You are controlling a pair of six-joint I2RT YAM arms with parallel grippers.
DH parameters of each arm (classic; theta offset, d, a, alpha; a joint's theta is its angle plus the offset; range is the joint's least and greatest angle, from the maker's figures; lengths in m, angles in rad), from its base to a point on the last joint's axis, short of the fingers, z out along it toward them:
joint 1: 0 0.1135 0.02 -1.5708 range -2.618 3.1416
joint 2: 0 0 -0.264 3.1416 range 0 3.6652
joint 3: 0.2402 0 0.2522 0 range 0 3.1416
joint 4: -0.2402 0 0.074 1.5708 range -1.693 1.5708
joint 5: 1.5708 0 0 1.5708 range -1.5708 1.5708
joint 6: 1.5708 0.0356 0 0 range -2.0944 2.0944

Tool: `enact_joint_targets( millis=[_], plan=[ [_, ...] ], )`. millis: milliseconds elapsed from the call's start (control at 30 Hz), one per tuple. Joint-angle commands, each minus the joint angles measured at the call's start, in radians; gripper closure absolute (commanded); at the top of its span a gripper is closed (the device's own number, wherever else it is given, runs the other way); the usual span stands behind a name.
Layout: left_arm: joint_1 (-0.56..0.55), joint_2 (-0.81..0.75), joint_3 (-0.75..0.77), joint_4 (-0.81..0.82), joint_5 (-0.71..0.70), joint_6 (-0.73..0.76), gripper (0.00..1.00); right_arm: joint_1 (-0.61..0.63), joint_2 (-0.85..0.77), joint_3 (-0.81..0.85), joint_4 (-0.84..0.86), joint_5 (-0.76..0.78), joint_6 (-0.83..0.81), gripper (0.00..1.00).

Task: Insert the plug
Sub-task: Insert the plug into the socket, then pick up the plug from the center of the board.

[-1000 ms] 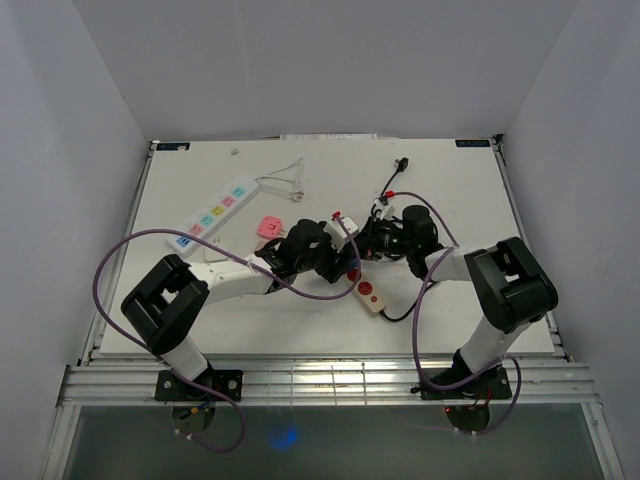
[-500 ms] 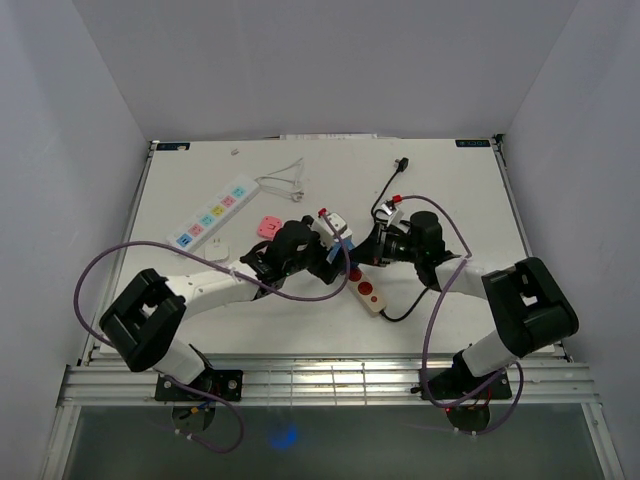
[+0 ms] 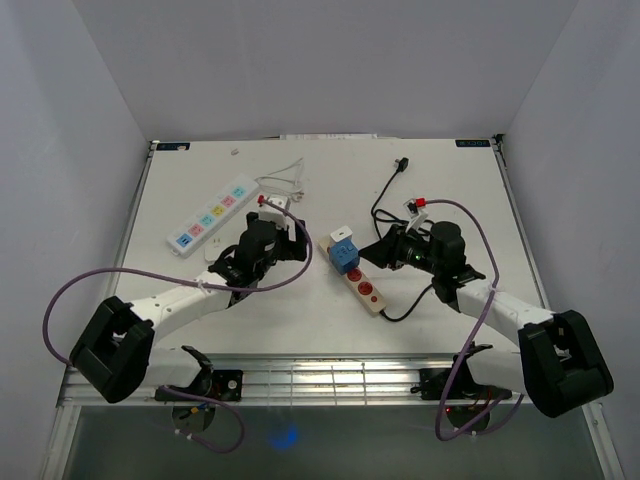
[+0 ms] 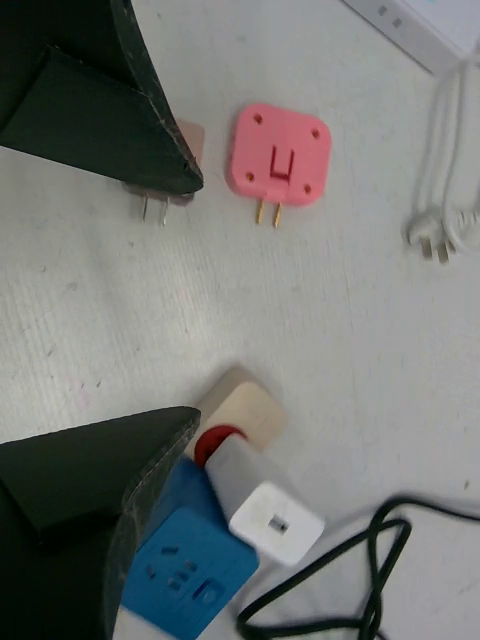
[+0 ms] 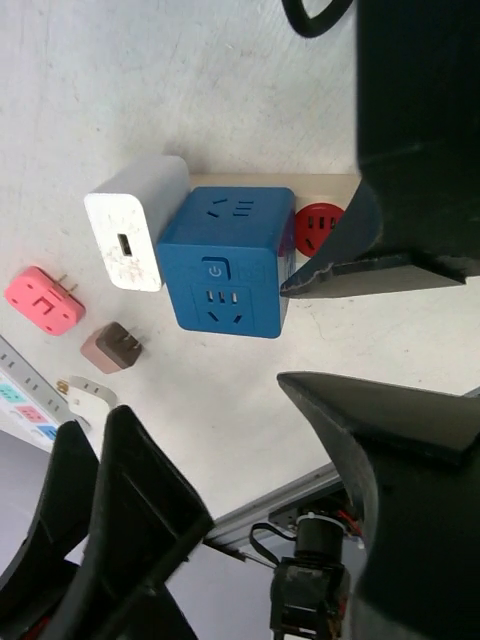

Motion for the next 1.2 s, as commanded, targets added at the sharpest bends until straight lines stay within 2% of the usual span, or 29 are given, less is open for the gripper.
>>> enact_joint_targets(
  millis=[0, 167, 333, 500, 633, 667, 800, 933, 1167],
  plan=[
    [0.084, -0.004, 0.024, -0.099, -0.102, -0.212, 0.02, -0.003, -0.074, -0.015, -0.049, 0.11, -0.075, 0.53],
    [0.166, 0.04, 0.027, -0.144, -0.139, -0.323, 0.02, -0.003, -0.124, -0.035, -0.073, 0.163, -0.084, 0.39],
    [0.236, 0.044, -0.005, -0.164, -0.188, -0.51, 0.02, -0.003, -0.129, -0.038, -0.081, 0.175, -0.089, 0.37],
    [0.242, 0.059, -0.005, -0.184, -0.286, -0.673, 0.02, -0.003, -0.12, -0.037, -0.079, 0.172, -0.086, 0.37],
    [0.244, 0.159, 0.122, -0.43, -0.317, -0.901, 0.02, -0.003, -0.115, -0.038, -0.079, 0.181, -0.084, 0.37],
    [0.244, 0.187, 0.187, -0.469, -0.314, -0.92, 0.04, -0.003, -0.112, -0.038, -0.079, 0.183, -0.084, 0.37],
    [0.242, 0.318, 0.308, -0.642, -0.302, -0.998, 0.02, -0.003, -0.102, -0.033, -0.079, 0.181, -0.084, 0.37],
    [0.244, 0.374, 0.349, -0.717, -0.277, -1.067, 0.03, -0.003, -0.091, -0.032, -0.081, 0.181, -0.083, 0.37],
    [0.244, 0.365, 0.351, -0.774, -0.311, -1.144, 0.11, -0.003, -0.091, -0.032, -0.081, 0.183, -0.083, 0.37]
  ],
)
